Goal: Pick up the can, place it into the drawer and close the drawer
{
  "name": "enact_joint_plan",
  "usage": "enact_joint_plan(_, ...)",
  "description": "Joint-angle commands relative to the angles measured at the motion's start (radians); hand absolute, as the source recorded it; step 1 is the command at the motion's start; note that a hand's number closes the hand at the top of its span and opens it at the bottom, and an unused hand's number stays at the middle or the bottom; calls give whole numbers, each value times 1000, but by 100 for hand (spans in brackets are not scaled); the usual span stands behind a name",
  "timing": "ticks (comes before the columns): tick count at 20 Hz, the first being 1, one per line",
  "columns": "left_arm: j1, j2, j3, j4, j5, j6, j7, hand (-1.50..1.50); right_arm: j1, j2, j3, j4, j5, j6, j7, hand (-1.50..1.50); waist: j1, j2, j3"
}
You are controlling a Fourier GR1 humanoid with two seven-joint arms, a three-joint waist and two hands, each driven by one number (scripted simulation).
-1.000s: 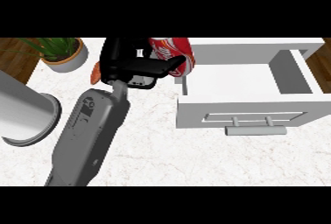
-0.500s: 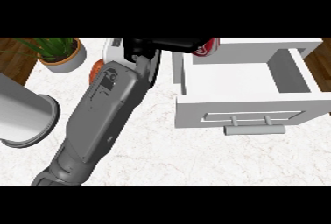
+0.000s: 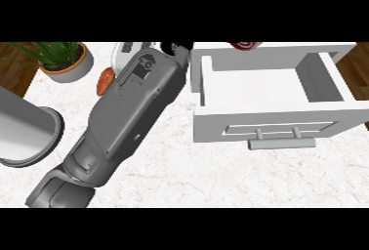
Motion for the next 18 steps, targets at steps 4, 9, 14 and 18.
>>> enact_joint_plan(4,-141,0,-99,145,146,78,-47,150,-5,-10,-22,43,-5,43,-24,-150,-27,3,1)
enact_joint_plan(9,-151,0,-145,210,229,74,-91,150,7,24,-2,-23,30,17,10,-150,-21,4,0)
enact_joint_plan(14,-179,0,-221,277,301,115,-140,150,-17,14,11,-52,-11,-4,46,-150,-39,8,1)
enact_joint_plan(18,-168,0,-258,302,365,95,-144,150,-41,9,0,11,6,16,11,-150,-33,7,1)
